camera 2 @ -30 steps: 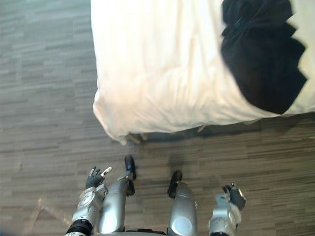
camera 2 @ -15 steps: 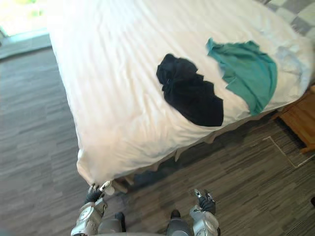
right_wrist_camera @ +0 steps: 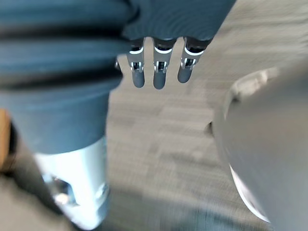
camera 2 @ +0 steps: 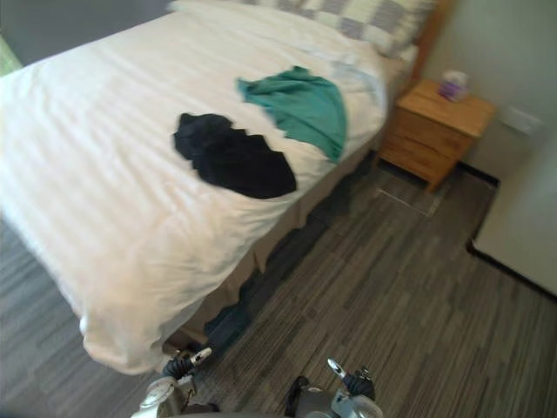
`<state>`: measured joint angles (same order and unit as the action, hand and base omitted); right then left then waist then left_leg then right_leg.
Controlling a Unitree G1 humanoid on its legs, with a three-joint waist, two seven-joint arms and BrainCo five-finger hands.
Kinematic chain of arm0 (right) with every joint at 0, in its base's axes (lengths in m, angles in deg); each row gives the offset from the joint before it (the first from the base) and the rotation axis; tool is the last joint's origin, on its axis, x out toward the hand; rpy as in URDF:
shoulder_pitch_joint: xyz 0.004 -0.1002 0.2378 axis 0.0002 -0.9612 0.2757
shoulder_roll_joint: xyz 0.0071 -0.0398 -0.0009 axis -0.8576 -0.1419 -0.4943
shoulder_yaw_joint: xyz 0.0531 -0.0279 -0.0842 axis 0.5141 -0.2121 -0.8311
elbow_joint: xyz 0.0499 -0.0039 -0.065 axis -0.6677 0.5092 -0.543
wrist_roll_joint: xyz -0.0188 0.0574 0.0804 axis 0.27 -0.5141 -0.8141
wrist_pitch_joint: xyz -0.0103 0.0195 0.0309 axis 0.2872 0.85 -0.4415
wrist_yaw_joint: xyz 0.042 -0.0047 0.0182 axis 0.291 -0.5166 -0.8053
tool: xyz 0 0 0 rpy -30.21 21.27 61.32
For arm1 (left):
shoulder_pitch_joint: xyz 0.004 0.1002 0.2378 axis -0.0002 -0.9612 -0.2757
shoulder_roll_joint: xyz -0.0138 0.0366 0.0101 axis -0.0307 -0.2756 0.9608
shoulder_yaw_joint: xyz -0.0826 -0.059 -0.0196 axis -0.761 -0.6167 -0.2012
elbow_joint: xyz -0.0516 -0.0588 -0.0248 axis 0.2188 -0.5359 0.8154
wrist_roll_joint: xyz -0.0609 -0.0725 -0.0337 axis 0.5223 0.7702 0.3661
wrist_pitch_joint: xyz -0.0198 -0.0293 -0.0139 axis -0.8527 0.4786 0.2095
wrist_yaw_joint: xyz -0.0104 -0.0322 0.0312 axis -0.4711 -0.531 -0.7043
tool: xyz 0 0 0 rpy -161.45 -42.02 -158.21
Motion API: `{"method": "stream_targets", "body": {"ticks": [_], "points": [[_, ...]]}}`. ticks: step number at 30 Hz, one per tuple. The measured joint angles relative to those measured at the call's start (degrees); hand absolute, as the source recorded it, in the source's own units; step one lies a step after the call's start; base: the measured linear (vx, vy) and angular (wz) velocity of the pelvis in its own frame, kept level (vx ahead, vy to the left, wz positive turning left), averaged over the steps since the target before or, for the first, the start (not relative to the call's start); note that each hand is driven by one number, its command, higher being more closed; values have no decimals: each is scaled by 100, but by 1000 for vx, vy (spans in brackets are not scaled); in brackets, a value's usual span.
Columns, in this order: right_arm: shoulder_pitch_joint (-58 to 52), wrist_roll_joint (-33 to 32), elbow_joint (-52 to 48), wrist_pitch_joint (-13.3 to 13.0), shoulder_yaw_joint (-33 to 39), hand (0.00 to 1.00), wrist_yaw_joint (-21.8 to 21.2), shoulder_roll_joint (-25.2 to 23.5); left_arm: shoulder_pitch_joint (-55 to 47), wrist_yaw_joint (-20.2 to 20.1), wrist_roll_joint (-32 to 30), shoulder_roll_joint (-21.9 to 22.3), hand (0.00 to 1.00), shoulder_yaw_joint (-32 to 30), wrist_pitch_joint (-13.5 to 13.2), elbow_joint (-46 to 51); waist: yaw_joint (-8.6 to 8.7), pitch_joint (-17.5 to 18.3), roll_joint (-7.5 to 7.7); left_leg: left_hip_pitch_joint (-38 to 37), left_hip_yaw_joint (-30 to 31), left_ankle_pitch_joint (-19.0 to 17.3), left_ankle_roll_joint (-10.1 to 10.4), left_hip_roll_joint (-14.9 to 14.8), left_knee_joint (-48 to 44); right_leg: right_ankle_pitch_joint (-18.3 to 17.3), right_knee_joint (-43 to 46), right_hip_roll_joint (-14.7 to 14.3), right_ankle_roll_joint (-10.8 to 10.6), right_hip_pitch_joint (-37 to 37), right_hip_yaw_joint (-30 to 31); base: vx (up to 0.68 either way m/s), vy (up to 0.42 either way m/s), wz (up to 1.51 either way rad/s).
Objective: Tidy the bed and pick cloth on bed and put in laundry
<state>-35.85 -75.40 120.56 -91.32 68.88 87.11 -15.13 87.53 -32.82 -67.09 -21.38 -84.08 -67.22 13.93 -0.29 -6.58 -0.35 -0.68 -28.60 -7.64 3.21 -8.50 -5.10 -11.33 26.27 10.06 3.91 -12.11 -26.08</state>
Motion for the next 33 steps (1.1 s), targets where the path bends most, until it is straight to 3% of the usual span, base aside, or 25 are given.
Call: {"method": "stream_targets", "body": {"ticks": [1,2,3,6,10,19,21,22,24,25,26,28,30,33], "points": [[0,12,60,-9,-18,0,0,9,15,1,3,-78,0,69,34,2,60,-17,98,-38,-75,-7,6,57,-22,-276,50,224,-212,179,-161,0,-84,-107],[10,56,283,59,-13,0,4,-22,65,-10,6,-266,0,104,86,-59,85,-143,228,-38,-200,-74,110,85,-204,-365,-398,144,-439,301,-99,-35,-149,-105],[-18,152,308,106,-40,0,43,31,92,-18,12,-266,0,124,108,-127,59,-121,123,28,-192,-41,65,-73,-109,200,-1367,-415,-341,564,158,-31,-159,-123],[-38,200,320,115,-10,0,64,77,9,-17,14,-324,0,179,106,-108,50,-85,72,-115,-229,65,88,-65,114,817,-2354,-852,-237,781,590,-9,-52,-104],[-167,202,326,147,208,0,111,71,-26,-14,14,-343,0,299,103,-96,89,-88,85,-325,-339,102,105,-48,93,1266,-3148,-947,-306,1251,783,7,22,-30],[-106,277,444,170,341,0,132,81,-327,36,18,-477,0,273,93,-98,67,-185,40,-509,-564,-21,85,-51,-277,1378,-3214,-894,-348,1348,1286,-71,53,-23],[-9,435,537,174,306,0,134,120,-332,36,62,-479,0,209,62,-92,52,-260,54,-287,-159,-128,4,-77,-873,1386,-3212,-872,-354,1306,1496,-120,-5,-58],[65,436,601,184,248,0,138,177,-311,41,81,-458,0,181,28,-84,-12,-298,45,25,796,-233,-1,20,-1265,1422,-3210,-854,-375,1237,1792,-74,-9,-81],[104,454,675,202,136,0,138,294,-325,44,120,-369,0,190,-25,-89,-96,-281,-104,72,1795,-380,25,251,-1082,1470,-3205,-896,-420,1074,2089,-75,51,-93],[91,527,647,216,149,0,127,375,-371,38,126,-290,0,258,-17,-128,-39,-248,-310,-77,1990,-482,-2,235,-737,1501,-3196,-979,-459,983,2099,-60,93,-67],[81,533,634,218,170,0,132,411,-369,38,127,-252,0,258,-16,-159,-25,-227,-389,-170,1947,-556,-10,208,-562,1525,-3208,-1024,-494,957,2094,-57,117,-45],[67,547,631,223,319,0,128,396,-275,41,117,-232,0,250,-11,-187,-16,-244,-396,-287,1802,-663,-21,154,-387,1671,-3209,-1046,-478,984,2075,-27,83,-13],[27,545,655,225,343,0,127,311,-279,46,49,-342,0,242,-4,-251,-21,-260,-211,-515,1760,-690,-20,174,-268,1705,-3212,-1010,-469,1124,2083,18,76,-9],[12,545,689,221,301,0,101,283,-287,61,-119,-396,0,302,52,-261,-15,-182,-140,-745,1707,-658,12,174,-103,1711,-3213,-1038,-457,1211,2100,102,50,-11]]}}
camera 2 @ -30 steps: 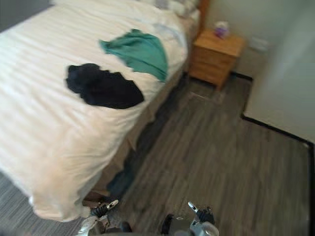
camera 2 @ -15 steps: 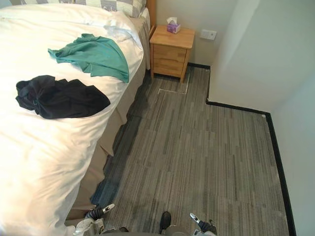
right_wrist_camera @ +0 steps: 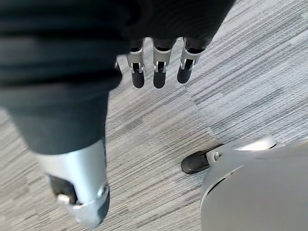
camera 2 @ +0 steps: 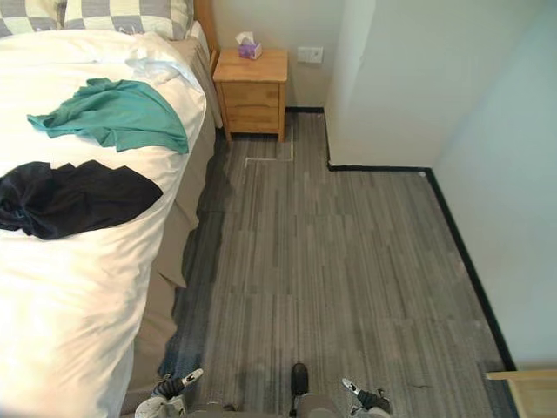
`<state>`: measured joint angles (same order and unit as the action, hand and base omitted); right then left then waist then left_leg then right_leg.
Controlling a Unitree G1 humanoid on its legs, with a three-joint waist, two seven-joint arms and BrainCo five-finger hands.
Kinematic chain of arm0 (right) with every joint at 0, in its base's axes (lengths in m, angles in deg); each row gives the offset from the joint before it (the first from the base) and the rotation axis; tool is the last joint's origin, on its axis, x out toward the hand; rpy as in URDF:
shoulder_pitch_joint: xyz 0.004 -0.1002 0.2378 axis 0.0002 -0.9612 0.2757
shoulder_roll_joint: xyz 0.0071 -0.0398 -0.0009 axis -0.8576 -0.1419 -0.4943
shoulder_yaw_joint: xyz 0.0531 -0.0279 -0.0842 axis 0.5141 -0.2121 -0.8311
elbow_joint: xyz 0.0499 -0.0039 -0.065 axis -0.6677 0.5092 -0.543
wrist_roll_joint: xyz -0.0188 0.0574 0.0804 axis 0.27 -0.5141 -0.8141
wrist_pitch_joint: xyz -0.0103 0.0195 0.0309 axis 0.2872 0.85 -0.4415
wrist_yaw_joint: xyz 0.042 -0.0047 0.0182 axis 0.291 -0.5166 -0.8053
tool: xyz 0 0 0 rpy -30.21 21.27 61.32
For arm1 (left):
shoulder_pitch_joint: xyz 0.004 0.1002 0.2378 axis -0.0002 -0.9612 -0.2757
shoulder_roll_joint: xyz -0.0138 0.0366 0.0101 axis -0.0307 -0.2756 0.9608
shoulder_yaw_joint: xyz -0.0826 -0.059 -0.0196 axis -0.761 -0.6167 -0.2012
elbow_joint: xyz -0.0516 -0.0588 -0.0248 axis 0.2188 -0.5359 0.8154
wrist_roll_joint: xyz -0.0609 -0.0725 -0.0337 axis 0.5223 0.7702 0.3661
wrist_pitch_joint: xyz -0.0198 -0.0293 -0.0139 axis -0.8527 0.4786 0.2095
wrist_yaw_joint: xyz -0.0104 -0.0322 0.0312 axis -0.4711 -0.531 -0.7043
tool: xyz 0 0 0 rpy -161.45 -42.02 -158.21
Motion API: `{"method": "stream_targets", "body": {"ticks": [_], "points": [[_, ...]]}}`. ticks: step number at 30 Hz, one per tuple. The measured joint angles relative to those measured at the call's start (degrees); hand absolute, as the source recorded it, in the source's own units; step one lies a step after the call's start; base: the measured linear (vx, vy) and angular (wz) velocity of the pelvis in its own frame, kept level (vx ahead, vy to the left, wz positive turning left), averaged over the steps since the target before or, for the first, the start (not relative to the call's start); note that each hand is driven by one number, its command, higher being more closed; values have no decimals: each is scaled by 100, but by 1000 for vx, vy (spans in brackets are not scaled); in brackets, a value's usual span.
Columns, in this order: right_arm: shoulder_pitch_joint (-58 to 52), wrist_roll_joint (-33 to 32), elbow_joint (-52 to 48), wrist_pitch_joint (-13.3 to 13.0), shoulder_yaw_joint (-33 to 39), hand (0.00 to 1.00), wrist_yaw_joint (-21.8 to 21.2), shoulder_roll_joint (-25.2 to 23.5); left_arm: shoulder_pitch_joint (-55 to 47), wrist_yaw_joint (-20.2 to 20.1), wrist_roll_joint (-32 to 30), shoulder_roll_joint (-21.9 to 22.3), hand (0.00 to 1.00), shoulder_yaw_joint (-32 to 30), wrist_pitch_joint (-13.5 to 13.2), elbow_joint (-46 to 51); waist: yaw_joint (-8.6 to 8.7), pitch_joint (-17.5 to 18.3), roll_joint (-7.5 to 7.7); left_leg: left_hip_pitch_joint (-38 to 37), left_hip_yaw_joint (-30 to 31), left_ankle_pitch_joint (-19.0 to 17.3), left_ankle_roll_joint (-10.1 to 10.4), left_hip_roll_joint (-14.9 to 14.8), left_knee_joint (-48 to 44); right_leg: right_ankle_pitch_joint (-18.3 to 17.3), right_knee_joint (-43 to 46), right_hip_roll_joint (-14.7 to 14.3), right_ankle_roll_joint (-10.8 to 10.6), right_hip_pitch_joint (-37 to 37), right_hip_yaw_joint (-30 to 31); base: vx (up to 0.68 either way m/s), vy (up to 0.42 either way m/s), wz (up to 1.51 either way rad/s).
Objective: Tidy the bed and pick cloth on bed and put in laundry
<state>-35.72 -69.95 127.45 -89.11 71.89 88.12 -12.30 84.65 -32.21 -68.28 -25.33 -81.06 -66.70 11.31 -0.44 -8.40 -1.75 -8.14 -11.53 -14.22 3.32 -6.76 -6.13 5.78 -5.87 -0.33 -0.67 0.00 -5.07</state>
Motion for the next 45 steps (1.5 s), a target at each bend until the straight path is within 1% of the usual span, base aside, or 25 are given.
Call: {"method": "stream_targets", "body": {"ticks": [1,2,10,15,17,18,19,20,22,23,24,25,26,28,30,31,33,34,35,37,39,40,43,44,45], "points": [[2,0,2,-2,-9,0,-11,3,8,3,-33,2,0,5,20,-2,4,8,-20,-4,0,-2,5,1,1,0,-1,-2,0,0,-1,72,27,-6],[326,-7,414,2,-396,0,-56,-13,86,77,-87,-135,0,427,43,-230,110,109,77,-186,411,109,76,91,100,-130,-12,61,-68,133,-199,0,0,0],[324,-16,389,-18,-416,0,-112,-11,75,78,-102,-135,0,428,11,-229,113,96,56,-178,412,109,76,85,118,-143,-12,73,-64,129,-236,0,0,2],[241,-17,184,-138,-655,0,-231,-2,62,94,-340,-139,0,487,-135,-200,135,74,21,-100,415,110,84,5,212,-234,-8,63,7,59,-478,14,-15,17],[197,-13,39,-238,-889,0,-319,33,60,154,-534,-162,0,622,-232,-93,130,29,-37,-71,359,-17,318,-147,128,-325,28,-23,96,77,-659,88,-49,2],[144,-11,-42,-271,-995,0,-345,52,40,226,-614,-169,0,630,-255,7,114,15,-59,-39,298,-104,464,-235,-34,-360,28,-64,122,101,-747,75,-28,-12],[122,-11,-71,-330,-1119,0,-362,58,-20,279,-713,-197,0,629,-295,38,85,12,-37,72,229,-127,505,-284,-302,-410,26,-75,111,120,-782,111,-64,-4],[104,-4,-124,-403,-1354,0,-382,53,-10,342,-789,-253,0,630,-336,109,124,-53,66,477,65,-80,587,-361,-1242,-497,27,-48,173,208,-808,110,-91,1],[82,1,-178,-455,-1499,0,-386,93,-3,361,-839,-283,0,615,-341,275,113,-118,154,881,-10,57,780,-549,-2352,-589,29,-65,241,371,-793,123,-114,-3],[78,31,-221,-483,-1582,0,-384,151,50,368,-891,-278,0,611,-352,329,101,-233,106,1198,-80,374,818,-733,-3258,-651,35,-93,270,536,-714,198,-112,-23],[74,112,-242,-500,-1659,0,-384,201,61,379,-909,-260,0,600,-364,355,82,-305,173,1501,-125,618,762,-838,-3906,-730,132,-45,321,661,-621,289,-93,-32],[69,112,-245,-500,-1683,0,-385,232,62,397,-930,-250,0,592,-389,361,57,-307,150,1554,-178,507,696,-859,-3958,-774,218,-12,364,672,-561,323,-59,-47],[73,116,-245,-498,-1730,0,-384,256,62,450,-972,-226,0,590,-391,362,60,-305,116,1644,-258,249,576,-844,-3891,-863,309,58,426,697,-431,334,-19,-52],[111,118,-244,-496,-1724,0,-384,294,78,477,-984,-207,0,559,-412,412,55,-325,130,1829,-234,56,571,-686,-3546,-903,304,174,443,749,-267,253,24,-52],[177,134,-241,-496,-1694,0,-377,293,118,477,-993,-196,0,578,-466,441,22,-372,183,1952,-223,44,538,-336,-2551,-971,305,376,352,775,-119,228,78,-47],[193,150,-241,-496,-1665,0,-374,290,131,477,-999,-193,0,608,-463,440,22,-391,178,1957,-216,74,516,-247,-2210,-997,305,415,319,794,-89,223,123,-35],[212,241,-242,-497,-1574,0,-355,292,143,472,-1106,-147,0,683,-461,426,22,-425,112,1906,-188,536,417,40,-840,-1145,304,530,140,855,-39,271,191,-18],[208,276,-231,-496,-1552,0,-323,302,170,475,-1103,-78,0,671,-462,387,1,-434,19,1829,-179,1281,228,94,-183,-1286,328,529,-6,863,11,284,201,-12],[206,277,-224,-495,-1555,0,-318,321,181,475,-1104,-77,0,671,-461,386,-22,-412,-30,1798,-208,1371,154,108,-137,-1306,339,539,-39,870,25,278,188,-10],[243,325,-214,-495,-1696,0,-318,150,283,470,-1098,-177,0,671,-459,406,-62,-515,179,1829,-298,1234,-153,293,-330,-1385,449,718,-182,866,-70,248,148,5],[257,328,-209,-492,-1740,0,-319,62,290,470,-1087,-198,0,649,-462,464,-141,-531,260,1818,-475,1225,-358,329,-606,-1336,458,868,-290,951,-40,257,119,-18],[253,331,-210,-492,-1755,0,-328,43,282,470,-1084,-197,0,600,-458,453,-197,-506,306,1675,-596,1155,-409,400,-600,-1297,454,939,-356,1028,-42,273,98,-33],[253,335,-205,-487,-1742,0,-335,51,255,467,-970,-190,0,493,-437,389,-222,-434,354,1490,-723,941,-457,513,-529,-1284,567,1064,-416,1037,-39,255,92,-31],[269,335,-207,-480,-1716,0,-337,48,241,468,-860,-168,0,378,-429,349,-229,-424,353,1363,-781,847,-481,543,-383,-1429,1124,1090,-634,760,-39,274,151,-33],[243,336,-205,-460,-1646,0,-346,37,236,465,-695,-167,0,330,-398,265,-218,-424,356,1126,-797,748,-496,570,-175,-1681,2491,1177,-999,187,-24,227,132,-26]]}}
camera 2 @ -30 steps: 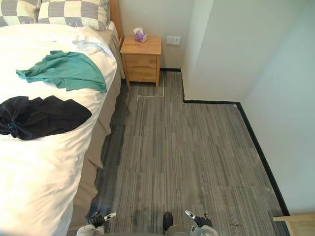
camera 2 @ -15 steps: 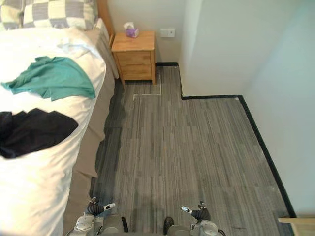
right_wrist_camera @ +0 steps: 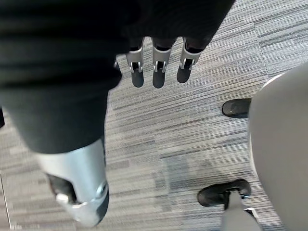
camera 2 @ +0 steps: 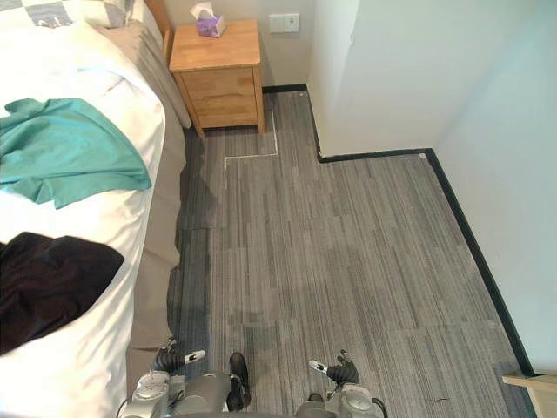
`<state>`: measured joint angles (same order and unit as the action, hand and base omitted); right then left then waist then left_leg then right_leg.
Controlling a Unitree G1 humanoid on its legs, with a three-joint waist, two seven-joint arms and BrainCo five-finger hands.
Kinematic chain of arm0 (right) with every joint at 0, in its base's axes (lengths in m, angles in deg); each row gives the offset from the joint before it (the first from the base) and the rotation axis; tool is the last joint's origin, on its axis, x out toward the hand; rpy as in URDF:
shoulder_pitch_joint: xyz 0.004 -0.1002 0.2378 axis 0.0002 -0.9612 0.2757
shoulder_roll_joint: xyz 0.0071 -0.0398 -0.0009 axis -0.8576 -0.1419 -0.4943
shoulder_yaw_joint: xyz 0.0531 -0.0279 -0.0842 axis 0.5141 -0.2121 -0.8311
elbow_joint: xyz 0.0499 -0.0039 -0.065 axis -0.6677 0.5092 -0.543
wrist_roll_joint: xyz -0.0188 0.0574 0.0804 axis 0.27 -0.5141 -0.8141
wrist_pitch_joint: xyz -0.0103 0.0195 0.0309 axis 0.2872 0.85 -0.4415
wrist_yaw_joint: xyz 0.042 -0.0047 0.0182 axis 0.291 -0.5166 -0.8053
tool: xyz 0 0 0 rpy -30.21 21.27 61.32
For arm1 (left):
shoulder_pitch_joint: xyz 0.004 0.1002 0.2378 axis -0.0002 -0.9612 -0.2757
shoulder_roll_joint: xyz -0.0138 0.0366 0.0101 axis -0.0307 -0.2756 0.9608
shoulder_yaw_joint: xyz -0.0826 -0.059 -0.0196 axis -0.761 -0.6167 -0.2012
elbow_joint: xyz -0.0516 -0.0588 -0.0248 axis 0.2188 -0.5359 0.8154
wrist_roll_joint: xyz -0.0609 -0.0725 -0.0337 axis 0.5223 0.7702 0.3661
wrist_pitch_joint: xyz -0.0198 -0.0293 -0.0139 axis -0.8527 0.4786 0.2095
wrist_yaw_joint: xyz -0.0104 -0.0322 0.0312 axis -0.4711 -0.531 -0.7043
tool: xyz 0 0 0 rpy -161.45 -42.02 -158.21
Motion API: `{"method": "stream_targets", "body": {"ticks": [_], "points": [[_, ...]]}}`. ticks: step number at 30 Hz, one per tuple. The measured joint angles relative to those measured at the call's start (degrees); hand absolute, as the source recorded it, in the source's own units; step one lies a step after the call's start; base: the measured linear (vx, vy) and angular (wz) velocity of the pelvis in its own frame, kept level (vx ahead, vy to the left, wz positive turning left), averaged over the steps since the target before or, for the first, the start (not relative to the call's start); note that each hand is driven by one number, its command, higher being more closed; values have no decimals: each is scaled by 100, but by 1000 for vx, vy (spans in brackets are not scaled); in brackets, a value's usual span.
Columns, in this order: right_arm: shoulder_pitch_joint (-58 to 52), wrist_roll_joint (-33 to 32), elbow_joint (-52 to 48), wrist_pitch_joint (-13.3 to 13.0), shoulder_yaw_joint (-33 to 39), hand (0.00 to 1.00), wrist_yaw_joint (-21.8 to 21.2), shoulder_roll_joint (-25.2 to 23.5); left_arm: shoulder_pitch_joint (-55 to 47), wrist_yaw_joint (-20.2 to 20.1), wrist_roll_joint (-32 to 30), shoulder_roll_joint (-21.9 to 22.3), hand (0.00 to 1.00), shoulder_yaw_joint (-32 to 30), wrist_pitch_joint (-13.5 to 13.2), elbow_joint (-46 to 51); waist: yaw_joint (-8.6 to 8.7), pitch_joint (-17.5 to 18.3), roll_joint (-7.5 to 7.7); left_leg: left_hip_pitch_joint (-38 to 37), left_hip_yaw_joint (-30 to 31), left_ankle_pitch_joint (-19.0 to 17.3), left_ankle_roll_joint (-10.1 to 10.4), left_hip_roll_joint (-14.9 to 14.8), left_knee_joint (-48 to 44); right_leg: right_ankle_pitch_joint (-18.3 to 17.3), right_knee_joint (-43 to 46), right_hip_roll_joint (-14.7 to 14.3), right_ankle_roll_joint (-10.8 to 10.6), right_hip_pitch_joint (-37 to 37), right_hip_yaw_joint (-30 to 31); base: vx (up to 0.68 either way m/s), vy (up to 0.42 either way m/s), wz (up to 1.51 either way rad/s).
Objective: Tidy the bed and pick cloth on bed and put in laundry
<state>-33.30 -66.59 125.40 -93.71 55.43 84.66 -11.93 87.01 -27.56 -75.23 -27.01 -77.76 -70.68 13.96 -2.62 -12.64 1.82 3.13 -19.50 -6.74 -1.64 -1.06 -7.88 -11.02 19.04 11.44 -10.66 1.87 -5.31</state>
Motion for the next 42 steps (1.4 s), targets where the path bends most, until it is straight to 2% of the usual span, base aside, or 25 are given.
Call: {"method": "stream_targets", "body": {"ticks": [1,3,4,6,8,10,11,12,13,16,19,22,24,25,28,30,31,32,33,34,35,36,39,41,42], "points": [[-12,2,-10,4,27,0,-6,-2,-6,0,21,-3,0,6,8,-6,6,0,8,-54,14,-35,-1,2,39,-23,299,32,-38,-117,-2,171,95,-4],[-39,-6,-146,13,130,0,2,-33,-45,5,43,-92,0,81,71,-28,130,3,226,-532,291,-357,-60,246,159,309,2731,443,-266,-1006,23,294,65,35],[-60,-7,-165,16,128,0,7,-38,-78,4,42,-142,0,113,90,-43,195,2,226,-641,381,-441,-76,264,139,288,3185,497,-145,-1144,0,392,16,62],[-40,-7,-192,-1,122,0,25,-41,-115,8,46,-160,0,111,115,-43,269,-9,228,-1102,705,-495,-89,129,138,-344,3824,494,393,-1509,-408,379,-74,77],[52,-11,-225,-5,123,0,31,-36,-95,10,49,-125,0,110,118,-41,304,-79,87,-1298,910,-522,-37,-161,171,-634,3492,290,684,-1907,-827,376,-183,71],[139,-7,-351,-53,108,0,39,-4,-67,9,108,-94,0,108,116,-40,316,-150,-69,-1424,1025,-529,-19,-481,167,-604,2415,0,720,-2273,-1015,386,-254,61],[175,-6,-346,-46,101,0,50,8,-104,9,167,-91,0,109,116,-41,352,-142,-81,-1484,1079,-543,125,-612,172,-226,1279,-144,710,-2406,-943,441,-337,65],[153,-8,-327,-42,91,0,76,8,-127,8,176,-94,0,108,113,-36,392,-104,-6,-1567,1074,-622,340,-646,172,484,187,-196,822,-2343,-822,657,-470,57],[391,-4,-193,-31,120,0,125,77,-60,-6,210,37,0,165,101,-160,316,-161,-309,-1644,1066,-762,706,-968,202,1006,-2,-539,1216,-2125,-992,611,-430,35],[498,0,-34,-13,135,0,158,39,46,1,162,104,0,172,1,-252,407,-247,-277,-1685,1043,-231,807,-702,732,483,531,-527,1377,-2060,-980,386,-257,13],[395,-1,-9,-5,240,0,158,18,-33,3,151,133,0,-33,-5,-260,473,-232,-196,-1767,992,-154,908,-781,196,2,578,-546,1301,-1718,-975,229,-144,11],[164,4,-194,-1,308,0,161,-29,-64,5,175,223,0,-399,2,-166,468,-217,-260,-752,1225,-175,966,-1088,-2298,-199,271,-699,1286,-1233,-1037,204,-171,11],[17,2,-292,28,297,0,180,62,-113,11,292,349,0,-626,-5,28,304,-253,-446,93,1349,151,927,-1607,-4339,-388,80,-1019,1533,-750,-1005,284,-90,-30],[1,-2,-292,28,305,0,192,54,-111,10,292,350,0,-624,-10,67,290,-265,-447,211,1326,8,900,-1646,-4600,-452,72,-1034,1550,-629,-976,360,-52,-29],[-28,11,-241,56,327,0,191,3,-109,10,293,370,0,-609,-42,244,258,-286,-361,773,846,-615,850,-1656,-4739,-537,-387,-981,1510,91,-906,339,3,-13],[-25,39,-150,113,391,0,190,-30,-63,3,285,348,0,-554,-88,280,183,-278,-288,1061,555,-837,794,-1390,-3950,-440,-752,-804,1332,428,-889,378,95,-12],[-17,105,-36,124,432,0,184,-59,-50,3,275,323,0,-465,-93,286,158,-230,-178,1175,487,-723,801,-895,-2556,-382,-1036,-567,1171,644,-887,420,132,-4],[-10,133,-6,126,455,0,183,-68,-44,4,279,305,0,-406,-99,291,150,-225,-156,1207,457,-568,784,-713,-1890,-370,-1175,-476,1119,731,-883,535,203,-6],[11,176,54,129,541,0,181,-88,-26,4,278,265,0,-328,-109,290,133,-237,-142,1199,464,-169,753,-480,-966,-369,-1349,-375,1020,882,-882,488,237,-16],[8,205,96,146,563,0,184,-107,-24,2,278,271,0,-286,-109,287,79,-224,-161,1174,509,700,714,-316,-84,-400,-1546,-310,870,1076,-805,501,256,-29],[17,224,133,155,547,0,185,-97,8,0,261,263,0,-261,-102,279,-16,-176,-145,1085,441,858,285,-197,-37,-397,-1678,-261,832,1172,-698,505,227,-20],[42,224,170,155,502,0,171,-163,53,2,256,187,0,-166,-89,256,1,-117,-26,1139,425,749,260,-125,-129,-228,-1765,-192,859,1169,-651,400,152,-3],[-12,246,208,181,537,0,160,-306,44,-28,276,76,0,-226,-89,256,-69,-21,236,1134,199,539,-242,-107,-706,458,-1686,-48,640,1266,-300,554,188,0],[-5,336,196,171,547,0,148,-355,-4,-41,270,-20,0,-225,-69,216,-125,49,322,769,95,310,-228,-20,-585,623,-1074,45,538,1133,-79,402,137,-32],[-4,399,196,164,545,0,132,-365,-27,-46,268,-21,0,-197,-45,179,-109,71,342,457,111,155,-168,37,-354,624,-164,98,462,827,67,387,138,-28]]}}
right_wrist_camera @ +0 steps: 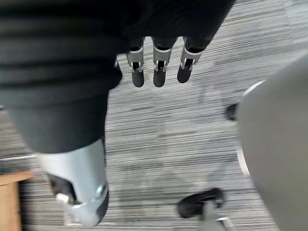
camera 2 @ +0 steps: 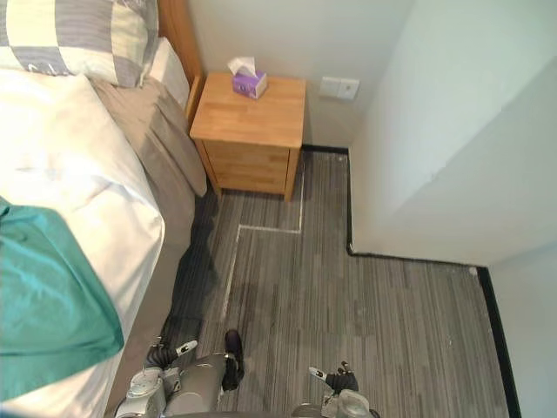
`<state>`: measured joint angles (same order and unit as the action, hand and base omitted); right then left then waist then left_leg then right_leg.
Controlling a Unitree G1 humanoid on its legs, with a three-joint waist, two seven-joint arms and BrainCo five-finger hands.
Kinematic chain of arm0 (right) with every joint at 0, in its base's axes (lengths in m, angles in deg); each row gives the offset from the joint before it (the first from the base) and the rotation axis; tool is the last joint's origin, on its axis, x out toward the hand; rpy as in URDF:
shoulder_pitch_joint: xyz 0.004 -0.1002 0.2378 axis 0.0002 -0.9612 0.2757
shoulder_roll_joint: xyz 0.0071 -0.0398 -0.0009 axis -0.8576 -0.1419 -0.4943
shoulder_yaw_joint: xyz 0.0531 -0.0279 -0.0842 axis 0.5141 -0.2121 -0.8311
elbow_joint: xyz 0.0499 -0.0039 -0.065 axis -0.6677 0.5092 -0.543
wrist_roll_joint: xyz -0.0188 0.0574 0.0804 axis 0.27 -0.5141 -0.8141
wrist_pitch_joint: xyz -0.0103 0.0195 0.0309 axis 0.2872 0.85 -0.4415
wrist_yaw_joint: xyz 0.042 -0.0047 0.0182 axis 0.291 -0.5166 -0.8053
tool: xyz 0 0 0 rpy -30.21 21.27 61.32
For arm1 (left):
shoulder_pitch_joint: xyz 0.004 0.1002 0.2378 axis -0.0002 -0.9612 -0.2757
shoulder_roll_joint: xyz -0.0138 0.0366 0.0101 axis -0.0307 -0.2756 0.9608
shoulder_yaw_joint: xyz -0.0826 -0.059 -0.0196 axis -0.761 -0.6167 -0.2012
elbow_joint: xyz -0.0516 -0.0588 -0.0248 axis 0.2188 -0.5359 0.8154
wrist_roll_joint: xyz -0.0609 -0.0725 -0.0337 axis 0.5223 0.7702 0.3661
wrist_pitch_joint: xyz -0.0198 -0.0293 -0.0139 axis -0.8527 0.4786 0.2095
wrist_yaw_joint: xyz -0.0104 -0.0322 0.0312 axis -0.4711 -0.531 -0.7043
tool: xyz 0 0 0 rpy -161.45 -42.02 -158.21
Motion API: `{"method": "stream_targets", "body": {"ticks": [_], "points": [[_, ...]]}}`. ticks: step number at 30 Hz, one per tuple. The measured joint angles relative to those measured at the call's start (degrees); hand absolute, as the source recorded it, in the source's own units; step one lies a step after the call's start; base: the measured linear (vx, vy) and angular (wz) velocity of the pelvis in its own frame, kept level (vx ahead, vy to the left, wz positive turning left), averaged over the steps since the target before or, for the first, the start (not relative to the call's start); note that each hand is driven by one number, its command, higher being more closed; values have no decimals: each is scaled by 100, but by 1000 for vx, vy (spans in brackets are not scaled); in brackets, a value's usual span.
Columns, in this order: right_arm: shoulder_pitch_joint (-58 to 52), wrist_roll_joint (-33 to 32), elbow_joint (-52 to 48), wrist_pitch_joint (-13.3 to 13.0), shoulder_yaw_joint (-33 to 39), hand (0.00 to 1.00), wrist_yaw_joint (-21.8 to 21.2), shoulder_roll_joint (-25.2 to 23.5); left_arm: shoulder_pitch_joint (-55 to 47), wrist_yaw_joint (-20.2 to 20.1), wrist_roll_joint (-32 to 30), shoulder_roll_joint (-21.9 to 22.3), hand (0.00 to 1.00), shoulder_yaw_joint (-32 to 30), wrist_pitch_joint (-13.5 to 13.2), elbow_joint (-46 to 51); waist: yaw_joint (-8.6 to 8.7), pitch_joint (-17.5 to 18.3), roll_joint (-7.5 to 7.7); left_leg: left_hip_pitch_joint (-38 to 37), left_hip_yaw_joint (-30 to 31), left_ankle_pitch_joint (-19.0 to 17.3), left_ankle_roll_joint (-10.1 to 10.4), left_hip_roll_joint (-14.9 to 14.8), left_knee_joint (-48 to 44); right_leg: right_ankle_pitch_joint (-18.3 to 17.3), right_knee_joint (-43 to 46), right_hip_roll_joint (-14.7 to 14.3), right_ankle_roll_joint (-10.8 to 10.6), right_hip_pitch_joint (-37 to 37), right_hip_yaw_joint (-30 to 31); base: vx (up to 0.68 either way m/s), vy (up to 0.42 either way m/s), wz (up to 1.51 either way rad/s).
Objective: Tidy the bed and pick cloth on bed and put in laundry
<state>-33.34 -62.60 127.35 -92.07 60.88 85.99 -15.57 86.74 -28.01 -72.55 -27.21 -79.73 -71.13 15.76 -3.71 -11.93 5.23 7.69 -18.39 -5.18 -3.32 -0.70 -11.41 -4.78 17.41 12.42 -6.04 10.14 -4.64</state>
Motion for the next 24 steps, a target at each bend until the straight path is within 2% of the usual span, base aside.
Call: {"method": "stream_targets", "body": {"ticks": [1,2,3,4,5,6,7,8,9,10,11,12,13,14,15,16,17,18,19,21,22,23,24], "points": [[1,26,-18,-1,0,0,-11,-3,-36,0,-7,-3,0,45,16,-7,23,12,1,-177,44,-126,16,1,133,49,657,36,-197,-273,62,381,102,-4],[-8,31,-42,0,-3,0,-40,-4,-90,-4,-13,-70,0,85,50,-17,101,9,40,-484,156,-411,35,119,323,255,2021,165,-656,-827,232,377,53,24],[1,37,-96,-1,-7,0,-52,12,-87,2,-14,-147,0,93,95,-77,194,-6,85,-737,242,-508,-13,192,331,66,3225,256,-612,-1331,286,383,28,35],[-5,32,-150,-1,-17,0,-60,27,-92,0,-14,-160,0,96,107,-150,237,-7,83,-888,329,-529,-20,203,331,-70,3629,273,-500,-1493,206,406,-8,51],[-2,36,-213,-5,-41,0,-59,48,-125,9,0,-165,0,98,110,-213,267,-21,54,-1202,458,-528,-18,185,346,-382,4080,277,-256,-1718,-36,421,-51,58],[-1,35,-255,-15,-63,0,-63,59,-178,6,-4,-156,0,153,104,-211,291,-36,-10,-1485,547,-528,-16,93,354,-707,4014,268,-13,-1864,-357,422,-76,58],[1,38,-258,-22,-69,0,-63,66,-187,6,-5,-147,0,186,96,-210,285,-26,-59,-1578,630,-528,-15,29,355,-845,3850,252,34,-1965,-517,456,-178,64],[25,41,-301,-56,-94,0,-67,116,-187,5,-2,-100,0,201,95,-215,292,-18,-191,-1686,786,-529,-14,-149,353,-1042,3354,133,157,-2192,-733,297,-145,58],[41,43,-325,-64,-135,0,-67,163,-196,6,-3,-64,0,200,93,-214,298,-21,-263,-1719,884,-528,-13,-252,352,-1076,2983,32,195,-2313,-759,416,-288,85],[41,41,-392,-81,-189,0,-65,224,-214,6,-4,-1,0,203,83,-215,326,-12,-379,-1738,1099,-533,10,-444,345,-1033,2035,-170,149,-2451,-671,274,-251,93],[42,43,-396,-83,-202,0,-61,223,-218,6,-3,23,0,206,73,-212,334,-8,-387,-1739,1286,-534,124,-533,341,-877,1154,-306,96,-2480,-360,429,-425,116],[32,42,-379,-80,-211,0,-60,208,-220,6,-4,22,0,215,54,-212,345,14,-321,-1725,1481,-567,233,-555,336,-517,317,-396,126,-2455,121,454,-515,148],[106,46,-322,-71,-198,0,-63,267,-150,9,-5,88,0,185,51,-318,342,64,-482,-1692,1932,-772,625,-793,331,292,-114,-574,92,-2350,325,436,-497,128],[145,45,-308,-63,-196,0,-49,301,-170,-4,-15,163,0,136,37,-314,275,88,-573,-1600,1964,-696,726,-847,320,205,14,-588,154,-2374,296,336,-380,106],[168,45,-304,-65,-198,0,-50,309,-169,-10,-17,196,0,90,6,-290,271,72,-583,-1587,2024,-606,740,-829,316,6,265,-573,182,-2437,332,208,-265,90],[169,49,-287,-42,-261,0,-69,341,-172,9,-21,263,0,-95,-27,-272,299,57,-558,-1655,2175,-360,850,-834,351,-426,863,-424,240,-2473,151,249,-336,102],[168,50,-260,-42,-322,0,-75,371,-184,10,-20,302,0,-186,-23,-303,298,69,-563,-1697,2271,-234,884,-869,388,-583,1051,-380,291,-2424,-10,233,-340,110],[168,58,-252,-42,-417,0,-75,424,-202,11,-21,358,0,-216,-29,-323,292,113,-638,-1677,2365,-158,917,-944,377,-656,1050,-389,322,-2312,-175,178,-245,75],[170,74,-244,-40,-452,0,-85,443,-223,12,-20,376,0,-241,-32,-336,291,129,-665,-1652,2419,-117,913,-993,348,-690,999,-401,357,-2220,-295,180,-237,89],[116,209,-224,-43,-493,0,-103,426,-265,10,3,435,0,-372,-68,-295,303,142,-709,-1257,2622,49,989,-1139,-207,-788,463,-387,434,-1524,-1052,176,-256,136],[103,221,-220,-45,-499,0,-103,422,-266,10,10,426,0,-369,-66,-286,306,138,-701,-1188,2611,82,1009,-1141,-295,-788,406,-375,434,-1434,-1144,79,-180,163],[31,226,-199,-55,-512,0,-104,403,-276,17,55,378,0,-329,-68,-211,301,97,-619,-918,2380,274,1092,-1146,-594,-786,122,-291,436,-1110,-1553,34,-131,149],[20,235,-133,-61,-516,0,-102,408,-278,26,190,303,0,-167,-73,-189,285,84,-548,-750,1807,336,1075,-1216,-755,-775,-56,-223,443,-876,-1894,16,-105,162]]}}
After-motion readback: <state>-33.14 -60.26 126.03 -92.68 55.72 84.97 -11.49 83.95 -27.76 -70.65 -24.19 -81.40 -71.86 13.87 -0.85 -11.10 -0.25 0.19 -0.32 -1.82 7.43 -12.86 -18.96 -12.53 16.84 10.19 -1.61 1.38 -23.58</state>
